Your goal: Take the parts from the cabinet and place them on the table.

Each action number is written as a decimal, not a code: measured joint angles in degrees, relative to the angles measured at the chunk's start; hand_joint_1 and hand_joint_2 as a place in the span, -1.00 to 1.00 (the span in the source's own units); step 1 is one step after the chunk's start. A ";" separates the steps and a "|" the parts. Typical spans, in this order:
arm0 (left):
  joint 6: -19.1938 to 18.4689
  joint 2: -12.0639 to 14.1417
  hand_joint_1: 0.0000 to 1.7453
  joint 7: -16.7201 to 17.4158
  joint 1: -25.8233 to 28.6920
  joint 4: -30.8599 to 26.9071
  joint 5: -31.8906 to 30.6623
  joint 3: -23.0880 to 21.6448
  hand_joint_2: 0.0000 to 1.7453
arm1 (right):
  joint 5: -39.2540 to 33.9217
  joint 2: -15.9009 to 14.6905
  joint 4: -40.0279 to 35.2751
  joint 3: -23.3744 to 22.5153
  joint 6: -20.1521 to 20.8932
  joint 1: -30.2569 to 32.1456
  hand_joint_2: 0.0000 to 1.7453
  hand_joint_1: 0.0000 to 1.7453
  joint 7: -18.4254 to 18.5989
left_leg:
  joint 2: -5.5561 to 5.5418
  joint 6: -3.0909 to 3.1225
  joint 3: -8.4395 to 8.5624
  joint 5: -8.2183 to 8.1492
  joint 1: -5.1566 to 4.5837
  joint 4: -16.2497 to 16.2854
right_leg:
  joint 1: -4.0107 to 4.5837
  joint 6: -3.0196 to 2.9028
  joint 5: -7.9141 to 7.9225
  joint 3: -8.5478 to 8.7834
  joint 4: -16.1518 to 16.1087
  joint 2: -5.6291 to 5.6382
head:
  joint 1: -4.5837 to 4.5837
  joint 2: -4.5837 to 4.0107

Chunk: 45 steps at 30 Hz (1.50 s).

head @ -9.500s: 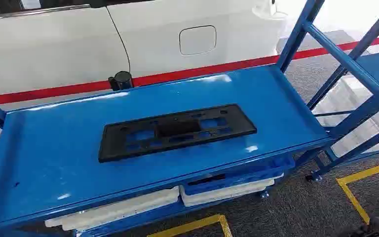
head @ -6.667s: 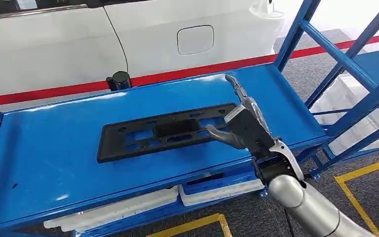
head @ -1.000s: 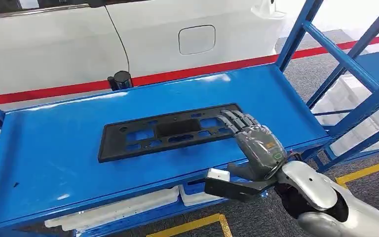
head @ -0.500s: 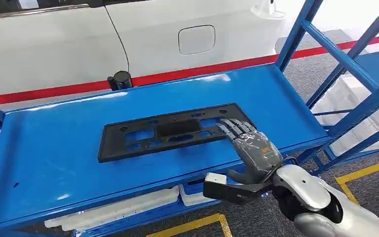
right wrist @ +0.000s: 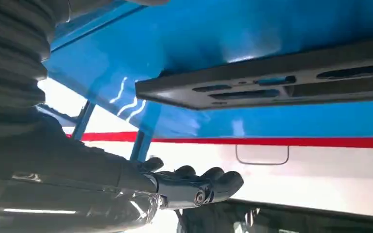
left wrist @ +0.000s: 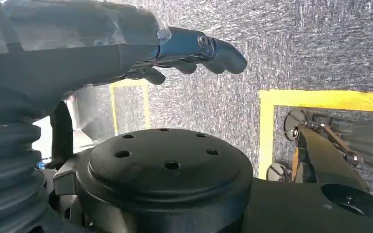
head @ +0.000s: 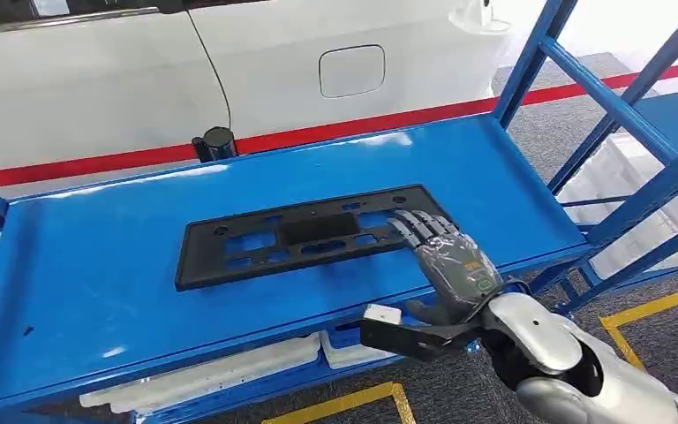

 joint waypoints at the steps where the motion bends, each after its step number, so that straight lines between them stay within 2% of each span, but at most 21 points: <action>1: 0.00 0.00 -1.00 0.00 0.00 0.00 0.07 0.00 1.00 | 0.39 0.00 0.17 0.00 0.00 0.00 1.00 -1.00 0.00 | 0.00 0.00 0.00 0.00 0.00 0.00 | 0.00 0.00 0.00 0.00 0.00 0.00 | 0.00 0.00; 35: 0.00 0.07 -1.00 0.24 -0.04 -0.02 0.22 -0.07 1.00 | 1.86 2.34 3.43 0.11 -0.09 0.86 1.00 -1.00 -0.55 | 0.16 0.00 0.01 0.00 0.00 0.00 | 0.00 0.00 0.00 -0.02 0.00 0.07 | 0.00 0.00; 45: 0.00 0.04 -1.00 0.61 -0.05 0.00 -0.02 -0.09 1.00 | 4.76 3.41 4.52 1.57 -1.18 1.11 1.00 -1.00 -1.81 | 0.15 0.00 0.00 -0.01 0.00 0.00 | 0.00 0.00 0.00 -0.02 0.00 0.07 | 0.00 0.00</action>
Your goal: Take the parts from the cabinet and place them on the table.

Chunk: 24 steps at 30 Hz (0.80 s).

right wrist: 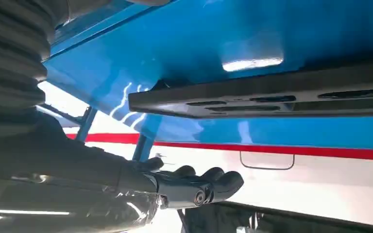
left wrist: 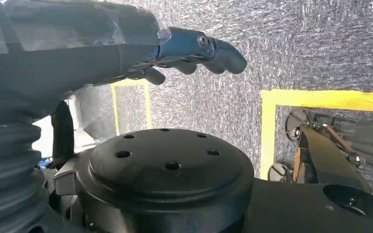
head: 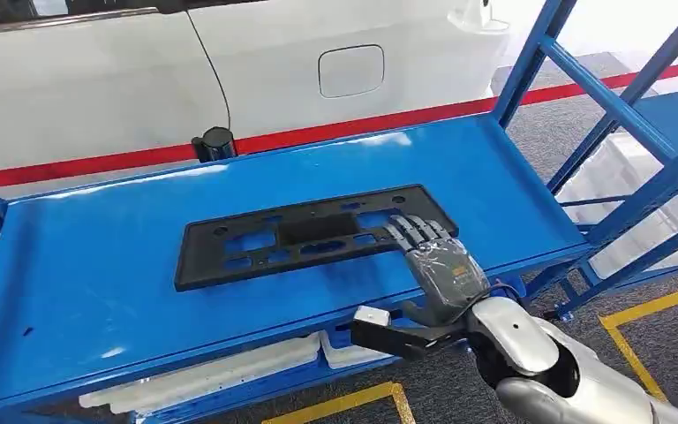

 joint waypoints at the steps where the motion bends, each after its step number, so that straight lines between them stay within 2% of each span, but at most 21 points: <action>1: 0.00 0.00 -1.00 0.11 0.01 0.00 -0.18 0.00 1.00 | 0.18 0.09 0.11 0.09 -0.40 0.36 1.00 -1.00 0.00 | -0.02 0.00 0.00 0.00 0.00 0.00 | 0.00 0.00 0.00 0.00 0.00 0.00 | 0.00 0.00; 10: 0.00 0.00 -1.00 1.95 -0.24 -0.02 -1.95 -0.42 1.00 | 1.60 0.18 0.81 0.29 -6.36 5.84 1.00 -1.00 0.33 | -0.21 0.00 -0.02 -0.01 0.00 0.00 | 0.00 0.00 -0.01 0.00 -0.02 -0.02 | -0.02 0.00; 24: 0.11 0.00 -1.00 1.66 -0.45 -0.02 -2.34 -1.92 1.00 | 2.93 0.09 2.34 0.26 -7.78 6.58 1.00 -1.00 -0.15 | -0.26 0.00 -0.02 -0.01 0.00 0.00 | 0.00 0.00 -0.01 0.01 -0.02 -0.04 | -0.02 0.00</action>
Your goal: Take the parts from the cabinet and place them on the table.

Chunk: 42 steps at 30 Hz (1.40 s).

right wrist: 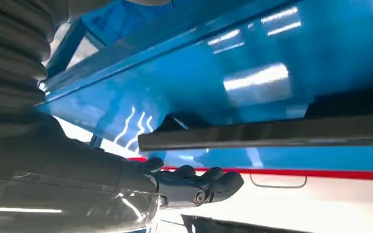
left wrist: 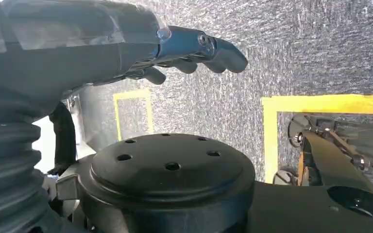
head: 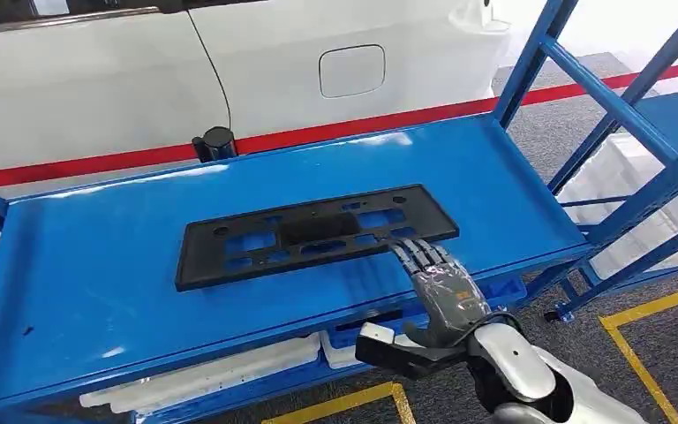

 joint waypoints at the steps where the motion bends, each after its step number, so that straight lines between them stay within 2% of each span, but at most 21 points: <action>1: 0.06 -0.02 -1.00 -0.06 0.00 0.00 0.02 -0.07 1.00 | 0.87 0.02 0.15 0.02 0.00 -0.20 1.00 -1.00 -0.26 | 0.00 0.00 0.00 0.00 0.00 0.00 | 0.00 0.00 0.00 0.00 0.00 0.00 | 0.00 0.00; 6: 0.09 -0.02 -1.00 -0.13 -0.05 0.00 0.24 -0.48 1.00 | 3.71 0.26 0.98 0.00 -0.11 -1.01 1.00 -1.00 -0.52 | 0.04 0.00 0.00 0.00 0.00 0.00 | 0.00 0.00 0.00 0.00 0.00 0.00 | 0.00 0.00; 26: 0.09 -0.02 -1.00 -0.15 -0.16 0.02 0.37 -1.00 1.00 | 4.13 0.83 2.14 0.00 -0.46 -1.46 1.00 -1.00 -0.59 | 0.20 0.00 0.00 0.00 0.00 0.00 | 0.00 0.00 0.00 0.00 0.00 0.02 | 0.00 0.00; 32: 0.09 0.04 -1.00 0.11 -0.18 0.02 1.05 -1.00 1.00 | 6.67 1.22 2.54 -0.18 -2.75 -2.22 1.00 -1.00 -2.01 | 0.34 0.00 0.01 0.00 0.00 0.00 | 0.00 0.00 0.00 0.00 0.00 0.06 | 0.00 0.00; 42: 0.07 0.15 -1.00 -0.68 -0.06 0.02 2.03 -1.01 1.00 | 6.75 2.78 3.58 -0.50 -2.30 -4.44 1.00 -1.00 -4.09 | 0.50 0.01 0.01 0.00 0.00 0.00 | 0.00 0.00 0.01 -0.01 0.01 0.15 | 0.00 0.00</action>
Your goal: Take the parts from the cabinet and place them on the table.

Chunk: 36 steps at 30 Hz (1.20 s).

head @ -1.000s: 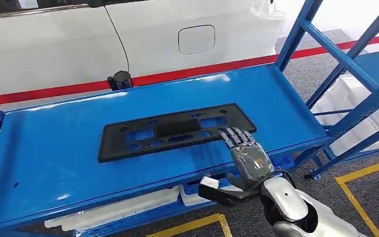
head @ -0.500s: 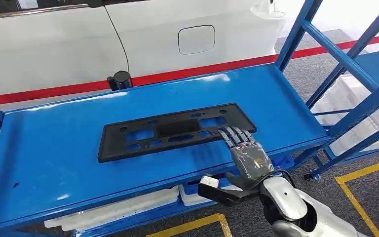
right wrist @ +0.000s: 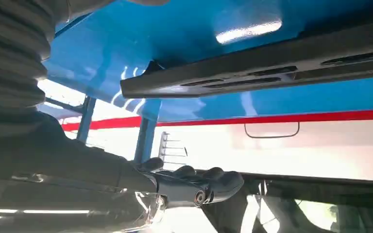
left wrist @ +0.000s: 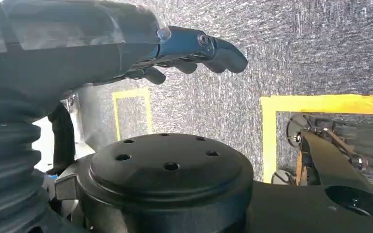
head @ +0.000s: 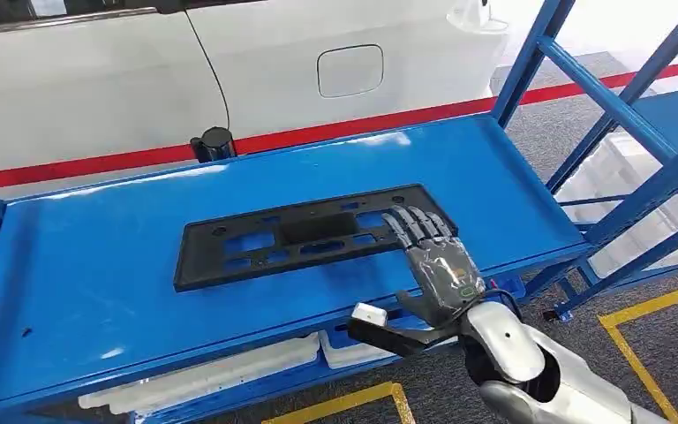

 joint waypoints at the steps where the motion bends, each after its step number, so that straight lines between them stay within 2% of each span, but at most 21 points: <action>1: 0.00 0.00 -1.00 0.17 -0.01 0.00 0.00 0.00 1.00 | 0.06 0.11 0.11 -0.02 -0.02 -0.04 1.00 -1.00 0.00 | 0.00 0.00 0.00 0.00 0.00 0.00 | 0.00 0.00 0.00 0.00 0.00 0.00 | 0.02 0.00; 10: -0.07 0.11 -1.00 0.35 -0.04 -0.02 -0.52 0.00 1.00 | 7.94 0.72 1.79 -1.97 -6.49 0.77 1.00 -1.00 0.57 | -0.10 0.00 0.00 -0.01 0.00 0.00 | 0.00 0.00 0.00 -0.01 -0.01 0.00 | 0.02 0.00; 16: -0.07 0.13 -1.00 0.35 -0.04 -0.02 -0.72 0.00 1.00 | 9.00 1.20 3.65 -4.33 -9.51 2.20 1.00 -1.00 0.04 | -0.29 0.00 -0.01 0.00 0.00 0.00 | 0.00 0.00 0.00 -0.01 -0.01 -0.05 | 0.00 0.00; 26: -0.15 0.17 -1.00 0.04 -0.05 -0.02 -1.01 -0.09 1.00 | 7.71 2.03 6.60 -7.61 -11.37 3.79 1.00 -1.00 -0.66 | -0.47 0.00 -0.04 0.00 0.00 0.00 | 0.00 0.00 -0.01 -0.01 -0.01 -0.14 | 0.00 0.00; 36: -0.15 0.33 -1.00 -0.35 -0.02 -0.02 -1.01 -0.44 1.00 | 6.58 2.99 11.03 -9.05 -13.29 4.03 1.00 -1.00 -1.66 | -0.46 0.00 -0.04 0.00 0.00 0.00 | 0.00 0.00 -0.01 -0.01 -0.01 -0.14 | 0.00 0.00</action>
